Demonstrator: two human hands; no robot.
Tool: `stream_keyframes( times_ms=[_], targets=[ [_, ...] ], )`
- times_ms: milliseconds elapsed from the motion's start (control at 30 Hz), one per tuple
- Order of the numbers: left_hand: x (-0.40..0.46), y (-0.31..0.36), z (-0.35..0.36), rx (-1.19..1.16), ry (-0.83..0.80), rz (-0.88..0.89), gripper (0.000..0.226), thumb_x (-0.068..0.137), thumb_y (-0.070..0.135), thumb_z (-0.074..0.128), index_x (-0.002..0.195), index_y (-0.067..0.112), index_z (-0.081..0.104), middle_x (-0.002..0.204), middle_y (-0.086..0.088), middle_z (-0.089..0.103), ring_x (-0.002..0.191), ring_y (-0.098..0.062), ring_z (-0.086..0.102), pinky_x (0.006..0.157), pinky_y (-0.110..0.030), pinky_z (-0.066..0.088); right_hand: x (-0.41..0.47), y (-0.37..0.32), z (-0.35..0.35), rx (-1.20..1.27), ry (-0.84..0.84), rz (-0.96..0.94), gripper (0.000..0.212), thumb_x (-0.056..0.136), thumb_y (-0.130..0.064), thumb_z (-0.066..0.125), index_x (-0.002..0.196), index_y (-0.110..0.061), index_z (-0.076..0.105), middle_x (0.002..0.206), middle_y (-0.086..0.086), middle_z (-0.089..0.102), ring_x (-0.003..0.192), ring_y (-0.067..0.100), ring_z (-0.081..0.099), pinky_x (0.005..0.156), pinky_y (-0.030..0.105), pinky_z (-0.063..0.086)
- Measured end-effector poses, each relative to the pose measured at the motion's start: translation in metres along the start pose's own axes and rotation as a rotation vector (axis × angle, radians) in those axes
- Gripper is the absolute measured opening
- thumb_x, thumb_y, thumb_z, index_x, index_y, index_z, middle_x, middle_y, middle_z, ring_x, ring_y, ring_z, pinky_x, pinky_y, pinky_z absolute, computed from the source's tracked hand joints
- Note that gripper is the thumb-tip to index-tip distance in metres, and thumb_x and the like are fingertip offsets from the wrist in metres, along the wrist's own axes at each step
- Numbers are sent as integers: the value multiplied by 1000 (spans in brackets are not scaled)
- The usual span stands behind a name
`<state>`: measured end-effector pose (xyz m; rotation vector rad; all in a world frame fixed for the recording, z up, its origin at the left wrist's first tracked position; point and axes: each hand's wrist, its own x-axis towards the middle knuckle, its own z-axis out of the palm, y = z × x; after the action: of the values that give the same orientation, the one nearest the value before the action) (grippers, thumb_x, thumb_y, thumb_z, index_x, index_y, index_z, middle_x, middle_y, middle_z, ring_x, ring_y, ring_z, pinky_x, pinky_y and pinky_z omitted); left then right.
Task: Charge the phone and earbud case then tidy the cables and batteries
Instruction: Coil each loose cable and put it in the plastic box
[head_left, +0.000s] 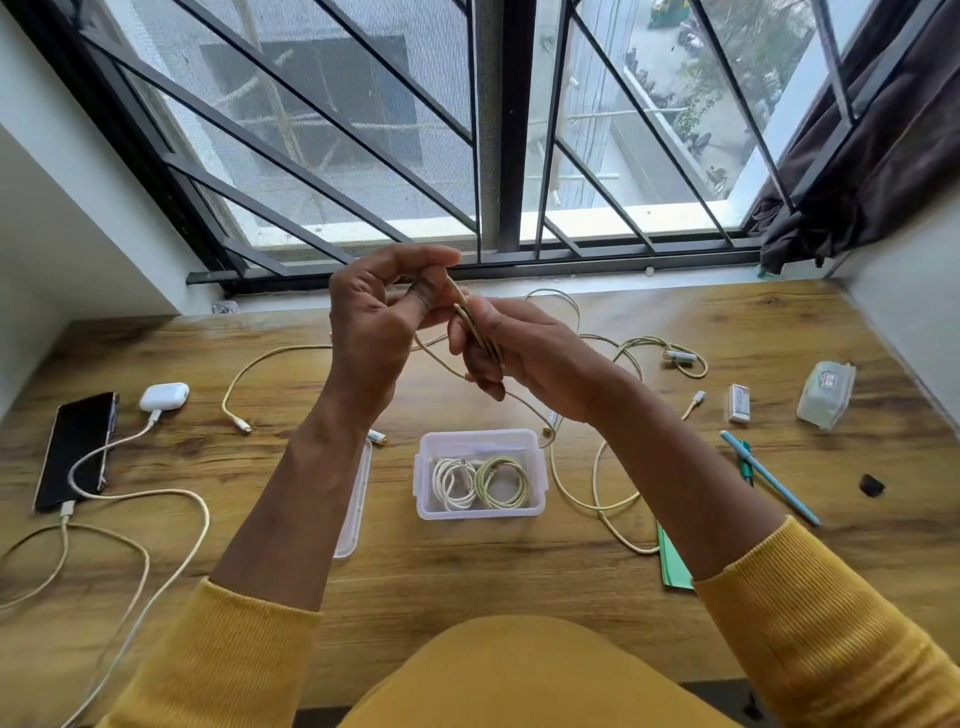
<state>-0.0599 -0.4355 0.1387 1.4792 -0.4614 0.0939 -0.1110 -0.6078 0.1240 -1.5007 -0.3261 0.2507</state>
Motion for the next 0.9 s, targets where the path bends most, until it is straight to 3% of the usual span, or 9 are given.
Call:
stream_keyframes(
  times_ms=[200, 333, 467, 533, 600, 700, 767, 900],
  targets=[
    [-2, 0, -1, -6, -32, 8, 15, 101, -3, 64, 109, 3, 74, 87, -10, 74, 91, -32, 79, 80, -43, 65, 1, -2, 0, -24, -55, -32, 36, 114, -24, 35, 96, -3, 60, 69, 8, 53, 64, 22, 52, 69, 49, 38],
    [0, -4, 0, -35, -13, -22, 13, 103, 1, 63, 109, 5, 73, 85, -3, 74, 83, -20, 75, 74, -36, 63, 0, -8, 2, 95, -54, -29, 36, 115, -26, 30, 92, -8, 51, 64, 3, 35, 53, 12, 36, 68, 34, 41],
    [-2, -21, 1, 141, 57, 16, 11, 104, 16, 67, 108, 9, 74, 85, -1, 71, 65, -17, 64, 55, -32, 53, 3, -13, -1, 212, -1, -76, 31, 116, -19, 31, 96, -6, 51, 61, -3, 43, 52, 13, 42, 58, 30, 38],
    [-8, -29, 5, 247, 82, 38, 12, 106, 22, 64, 106, 13, 72, 82, 4, 69, 58, -16, 60, 53, -31, 49, 6, -14, -2, 315, -1, -143, 32, 115, -17, 29, 100, -5, 54, 66, 2, 54, 62, 20, 57, 63, 30, 49],
    [-18, -35, 13, 330, 75, 38, 12, 108, 25, 59, 105, 24, 71, 75, 5, 68, 55, -16, 62, 53, -36, 53, 9, -17, -2, 439, 16, -207, 33, 114, -17, 28, 106, -4, 57, 78, 8, 65, 83, 32, 63, 81, 38, 55],
    [-37, -44, 27, 568, 23, 35, 20, 108, 31, 50, 111, 34, 70, 69, 5, 66, 60, -18, 68, 62, -44, 58, 15, -15, -4, 560, 143, -232, 28, 115, -15, 30, 123, -3, 53, 107, 15, 75, 110, 38, 70, 102, 46, 53],
    [-49, -44, 34, 736, -69, 36, 29, 106, 29, 48, 126, 34, 68, 76, 5, 70, 71, -22, 70, 69, -45, 57, 17, -12, -6, 549, 260, -198, 23, 115, -15, 32, 129, -9, 49, 117, 14, 76, 116, 33, 71, 95, 45, 52],
    [-57, -38, 42, 800, -209, -64, 39, 102, 32, 56, 140, 29, 66, 96, 1, 78, 91, -26, 73, 87, -46, 56, 18, 1, -8, 579, 463, -178, 20, 115, -11, 33, 131, -11, 44, 108, 9, 79, 109, 29, 74, 88, 33, 53]
  ],
)
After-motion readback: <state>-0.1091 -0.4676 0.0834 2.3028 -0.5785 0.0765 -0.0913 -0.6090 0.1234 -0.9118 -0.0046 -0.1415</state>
